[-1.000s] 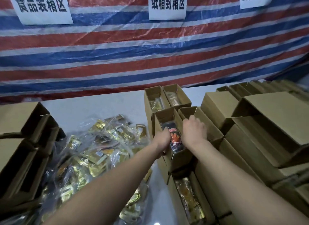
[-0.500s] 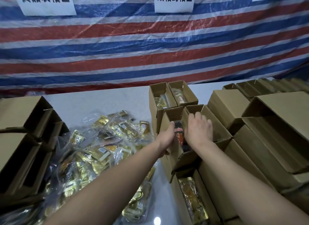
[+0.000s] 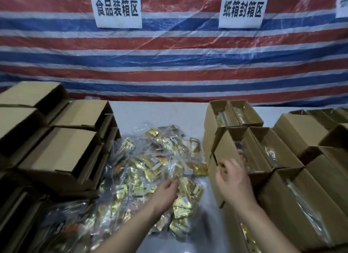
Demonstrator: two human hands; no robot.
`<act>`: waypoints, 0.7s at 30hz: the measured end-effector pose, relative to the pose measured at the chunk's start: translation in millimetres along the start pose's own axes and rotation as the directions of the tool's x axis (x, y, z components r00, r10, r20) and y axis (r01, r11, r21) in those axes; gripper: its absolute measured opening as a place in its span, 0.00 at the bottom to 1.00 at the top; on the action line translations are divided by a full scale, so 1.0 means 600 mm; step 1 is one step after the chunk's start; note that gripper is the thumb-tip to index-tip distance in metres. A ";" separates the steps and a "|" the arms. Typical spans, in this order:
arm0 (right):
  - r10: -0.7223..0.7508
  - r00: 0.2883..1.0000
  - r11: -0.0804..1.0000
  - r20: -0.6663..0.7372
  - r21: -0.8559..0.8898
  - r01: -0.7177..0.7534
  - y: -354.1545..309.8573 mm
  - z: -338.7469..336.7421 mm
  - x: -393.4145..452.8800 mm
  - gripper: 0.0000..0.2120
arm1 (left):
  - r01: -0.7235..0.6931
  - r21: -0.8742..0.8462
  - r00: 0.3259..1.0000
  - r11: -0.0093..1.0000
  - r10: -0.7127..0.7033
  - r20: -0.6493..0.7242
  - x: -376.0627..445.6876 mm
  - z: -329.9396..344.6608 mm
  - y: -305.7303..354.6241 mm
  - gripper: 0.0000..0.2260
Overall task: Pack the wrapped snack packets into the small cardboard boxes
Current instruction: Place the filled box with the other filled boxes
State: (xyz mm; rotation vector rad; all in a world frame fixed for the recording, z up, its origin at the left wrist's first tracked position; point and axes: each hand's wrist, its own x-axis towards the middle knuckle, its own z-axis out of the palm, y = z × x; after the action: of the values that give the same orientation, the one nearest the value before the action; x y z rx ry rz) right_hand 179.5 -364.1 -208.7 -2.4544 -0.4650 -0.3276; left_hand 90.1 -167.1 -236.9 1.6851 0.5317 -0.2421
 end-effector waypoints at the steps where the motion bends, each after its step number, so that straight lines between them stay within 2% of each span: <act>1: 0.040 0.998 0.996 0.047 0.080 -0.044 -0.005 0.016 -0.027 0.03 | 0.009 0.021 1.000 1.000 -0.008 -0.025 -0.019 -0.014 -0.032 0.14; 3: 0.134 0.971 0.974 0.195 0.152 -0.165 -0.009 0.049 -0.090 0.06 | 0.037 0.082 0.995 0.996 -0.030 -0.093 -0.057 -0.039 -0.099 0.14; 5: 0.204 0.902 0.951 0.381 0.144 -0.275 0.000 0.088 -0.152 0.06 | 0.088 0.146 0.988 0.985 -0.067 -0.141 -0.095 -0.063 -0.165 0.13; 7: 0.234 0.829 0.933 0.507 0.122 -0.338 0.006 0.120 -0.198 0.08 | 0.135 0.162 0.978 0.977 -0.106 -0.177 -0.129 -0.083 -0.218 0.13; 11: 0.259 0.771 0.919 0.582 0.098 -0.382 -0.015 0.144 -0.242 0.07 | 0.165 0.239 0.971 0.957 -0.115 -0.209 -0.177 -0.110 -0.276 0.13; 17: 0.211 0.751 0.930 0.626 0.106 -0.351 -0.055 0.164 -0.289 0.07 | 0.202 0.353 0.965 0.914 -0.124 -0.230 -0.212 -0.131 -0.318 0.14; 21: 0.195 0.715 0.932 0.671 0.099 -0.348 -0.070 0.168 -0.313 0.09 | 0.219 0.336 0.959 0.916 -0.140 -0.245 -0.233 -0.144 -0.342 0.11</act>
State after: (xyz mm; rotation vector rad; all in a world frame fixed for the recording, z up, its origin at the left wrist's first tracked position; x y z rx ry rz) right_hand 4.4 -317.8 -328.5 -2.3112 -0.3763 0.7097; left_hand -140.3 -90.8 -337.6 2.0357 0.8501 -0.3055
